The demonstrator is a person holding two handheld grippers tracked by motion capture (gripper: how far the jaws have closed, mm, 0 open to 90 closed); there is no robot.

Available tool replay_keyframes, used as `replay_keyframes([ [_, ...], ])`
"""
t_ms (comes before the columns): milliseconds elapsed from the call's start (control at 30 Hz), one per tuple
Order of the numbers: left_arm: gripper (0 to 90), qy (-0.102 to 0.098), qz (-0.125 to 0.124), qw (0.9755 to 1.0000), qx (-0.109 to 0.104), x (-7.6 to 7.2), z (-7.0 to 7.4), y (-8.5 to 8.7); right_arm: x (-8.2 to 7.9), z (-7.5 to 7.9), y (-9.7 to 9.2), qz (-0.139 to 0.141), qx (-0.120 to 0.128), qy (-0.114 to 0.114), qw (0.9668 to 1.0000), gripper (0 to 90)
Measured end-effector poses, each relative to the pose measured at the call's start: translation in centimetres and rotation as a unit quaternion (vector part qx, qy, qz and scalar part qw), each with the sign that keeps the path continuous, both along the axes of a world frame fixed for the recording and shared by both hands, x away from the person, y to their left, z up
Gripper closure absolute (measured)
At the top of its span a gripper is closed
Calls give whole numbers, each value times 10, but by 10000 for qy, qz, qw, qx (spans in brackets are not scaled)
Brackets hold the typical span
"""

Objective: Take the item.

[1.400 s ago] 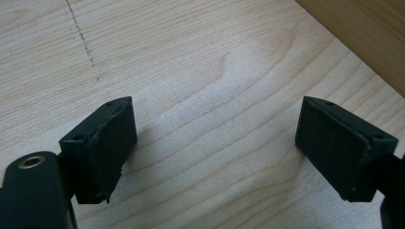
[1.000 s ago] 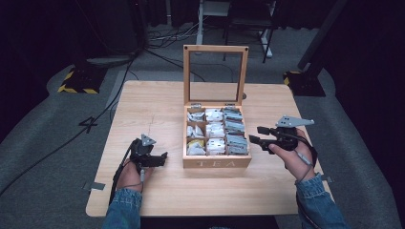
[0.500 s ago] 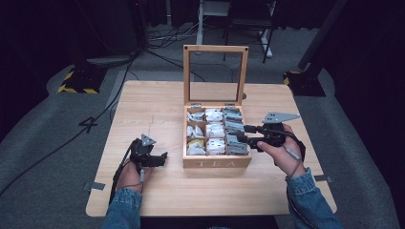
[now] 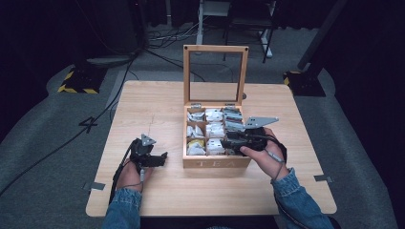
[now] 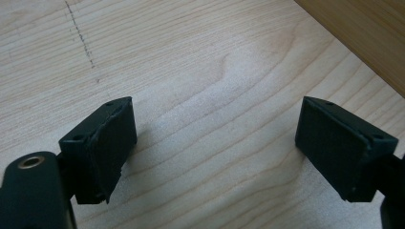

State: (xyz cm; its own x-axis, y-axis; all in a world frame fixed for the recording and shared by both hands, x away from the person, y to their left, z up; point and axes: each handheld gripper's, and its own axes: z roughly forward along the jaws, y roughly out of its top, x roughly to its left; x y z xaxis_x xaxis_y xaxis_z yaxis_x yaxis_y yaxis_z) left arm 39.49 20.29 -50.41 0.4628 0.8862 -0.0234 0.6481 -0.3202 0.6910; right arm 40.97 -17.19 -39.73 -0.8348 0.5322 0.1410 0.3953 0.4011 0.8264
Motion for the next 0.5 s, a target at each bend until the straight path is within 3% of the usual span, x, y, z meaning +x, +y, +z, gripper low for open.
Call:
replay_keyframes([
  [133, 143, 5, 9, 10000, 9, 1, 0, 0, 3, -7, 3, 5, -100, 62, 9999, 550],
  [233, 144, 6, 10, 10000, 9, 1, 0, 0, 8, -17, 7, 52, -269, 307, 9992, 639],
  [500, 144, 4, 13, 10000, 8, 1, 0, 0, 12, -31, 20, 311, -524, 527, 9968, 682],
])
